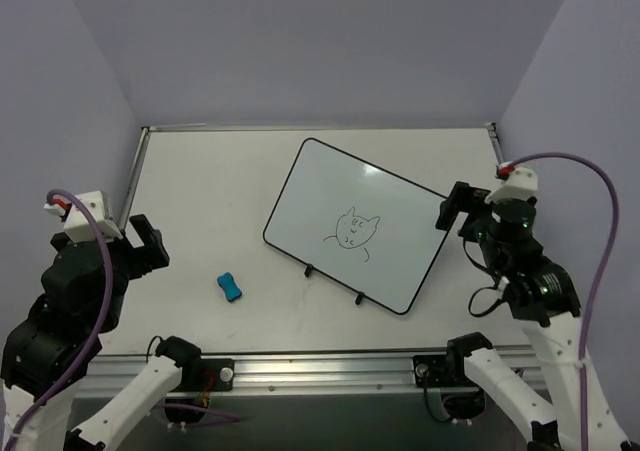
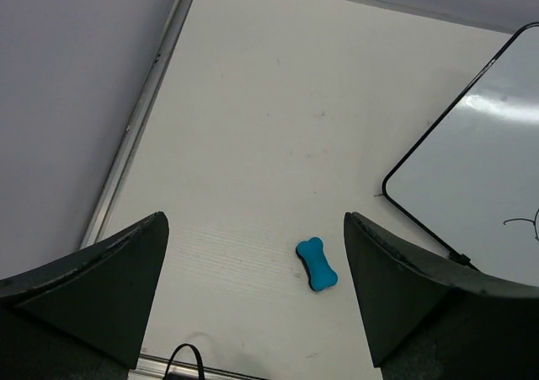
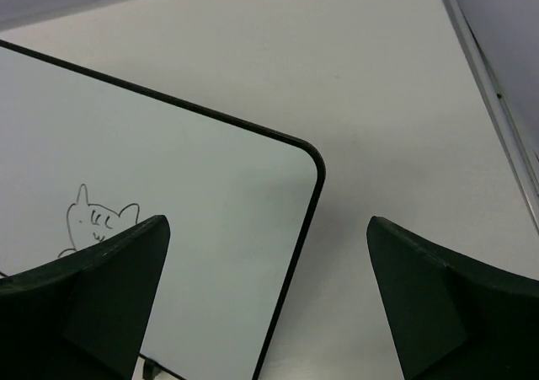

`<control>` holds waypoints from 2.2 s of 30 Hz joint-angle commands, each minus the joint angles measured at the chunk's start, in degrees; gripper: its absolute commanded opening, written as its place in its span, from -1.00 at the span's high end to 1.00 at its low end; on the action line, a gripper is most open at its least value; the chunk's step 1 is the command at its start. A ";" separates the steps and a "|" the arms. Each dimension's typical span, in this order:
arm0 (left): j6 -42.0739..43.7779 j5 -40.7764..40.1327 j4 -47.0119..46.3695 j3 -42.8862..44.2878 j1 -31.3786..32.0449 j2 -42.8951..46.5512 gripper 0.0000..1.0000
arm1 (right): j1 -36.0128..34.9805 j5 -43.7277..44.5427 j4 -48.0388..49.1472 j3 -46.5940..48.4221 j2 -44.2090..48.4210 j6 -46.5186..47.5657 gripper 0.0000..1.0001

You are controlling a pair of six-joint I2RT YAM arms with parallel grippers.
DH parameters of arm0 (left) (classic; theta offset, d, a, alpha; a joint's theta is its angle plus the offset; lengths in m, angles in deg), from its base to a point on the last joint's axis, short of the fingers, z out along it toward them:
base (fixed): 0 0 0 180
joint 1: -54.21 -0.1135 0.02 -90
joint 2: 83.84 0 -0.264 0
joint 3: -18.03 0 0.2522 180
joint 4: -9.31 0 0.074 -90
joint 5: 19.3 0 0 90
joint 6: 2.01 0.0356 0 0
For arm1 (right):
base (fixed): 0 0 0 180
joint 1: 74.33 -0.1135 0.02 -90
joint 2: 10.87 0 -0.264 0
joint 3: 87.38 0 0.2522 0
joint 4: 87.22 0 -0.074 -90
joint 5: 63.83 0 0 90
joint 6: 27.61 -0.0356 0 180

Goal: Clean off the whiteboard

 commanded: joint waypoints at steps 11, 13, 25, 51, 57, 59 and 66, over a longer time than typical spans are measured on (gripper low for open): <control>-0.65 7.38 2.13 1.30 0.13 -7.97 -0.88 | 29.54 -38.48 29.52 -14.92 -10.63 0.87 -0.95; -0.57 8.09 2.04 0.78 0.21 -8.33 -0.88 | 30.08 -43.49 31.19 -15.27 -10.53 1.14 -0.95; -0.48 10.19 2.83 -0.72 0.13 -10.00 -0.88 | 35.96 -59.87 33.67 -15.19 -20.98 3.32 -0.75; -1.53 11.61 6.43 -1.68 0.21 -7.89 -0.88 | 33.68 -62.15 36.81 -18.96 -24.51 5.97 -0.25; -2.15 12.40 6.52 -1.42 0.21 -7.80 -0.88 | 33.59 -62.85 39.98 -21.24 -25.65 5.00 -0.24; -2.23 12.48 6.35 -1.60 0.21 -8.06 -0.88 | 33.59 -62.50 39.90 -21.42 -26.26 5.00 -0.18; -2.85 12.49 5.82 -3.35 0.21 -8.24 -0.88 | 33.07 -63.03 41.83 -22.47 -21.97 6.15 0.03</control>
